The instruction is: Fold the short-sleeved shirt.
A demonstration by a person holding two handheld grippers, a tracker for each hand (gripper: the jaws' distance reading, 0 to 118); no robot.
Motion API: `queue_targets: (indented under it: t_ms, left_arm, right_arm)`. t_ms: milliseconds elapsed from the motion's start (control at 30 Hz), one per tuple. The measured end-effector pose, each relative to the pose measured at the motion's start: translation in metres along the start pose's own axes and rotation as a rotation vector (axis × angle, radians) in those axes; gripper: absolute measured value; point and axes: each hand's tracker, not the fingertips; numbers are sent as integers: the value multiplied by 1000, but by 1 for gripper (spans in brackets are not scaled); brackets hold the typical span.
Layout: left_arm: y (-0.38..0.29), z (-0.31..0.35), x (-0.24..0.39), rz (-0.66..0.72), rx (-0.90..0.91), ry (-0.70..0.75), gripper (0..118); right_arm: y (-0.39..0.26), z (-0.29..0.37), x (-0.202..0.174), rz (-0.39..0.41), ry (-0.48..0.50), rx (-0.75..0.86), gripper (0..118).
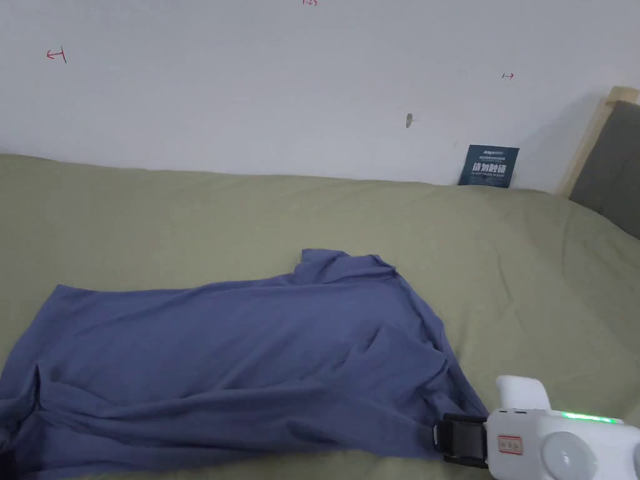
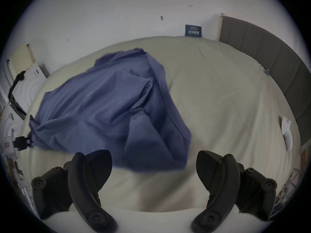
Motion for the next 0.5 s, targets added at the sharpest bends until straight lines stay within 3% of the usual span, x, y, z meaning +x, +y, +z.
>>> queue_targets:
  t_ms: [67,100,167,200,233,267,300,367,433,500]
  left_arm:
    - [1,-1,2,-2,-4,-2,4]
    - [1,-2,2,-3,-7,1,4]
    - [0,-2,2,-8,-15,0,4]
    - [2,-4,3,-13,-16,-1,4]
    - [2,-4,3,-22,-18,-1,4]
    - [2,-3,3,-36,-19,-1,4]
    - [2,-3,4,-40,-19,-1,4]
    - [3,-2,4,-43,-19,-4,4]
    - [4,2,5,-49,-14,-6,4]
    - [7,2,3,-41,-9,-22,4]
  right_arm:
    - [10,-24,-3,-1,-42,-37,105]
    - [8,-31,-1,-19,-73,-56,90]
    - [10,-37,5,-70,0,-39,70]
    - [12,-33,4,-70,-50,-31,66]
    - [9,-26,7,-62,-40,-16,61]
    - [10,-20,9,-54,-27,8,40]
    - [11,-13,12,-98,33,56,7]
    - [6,-1,14,-122,-39,84,7]
    - [5,7,21,-189,44,72,7]
    - [7,11,29,-182,40,73,7]
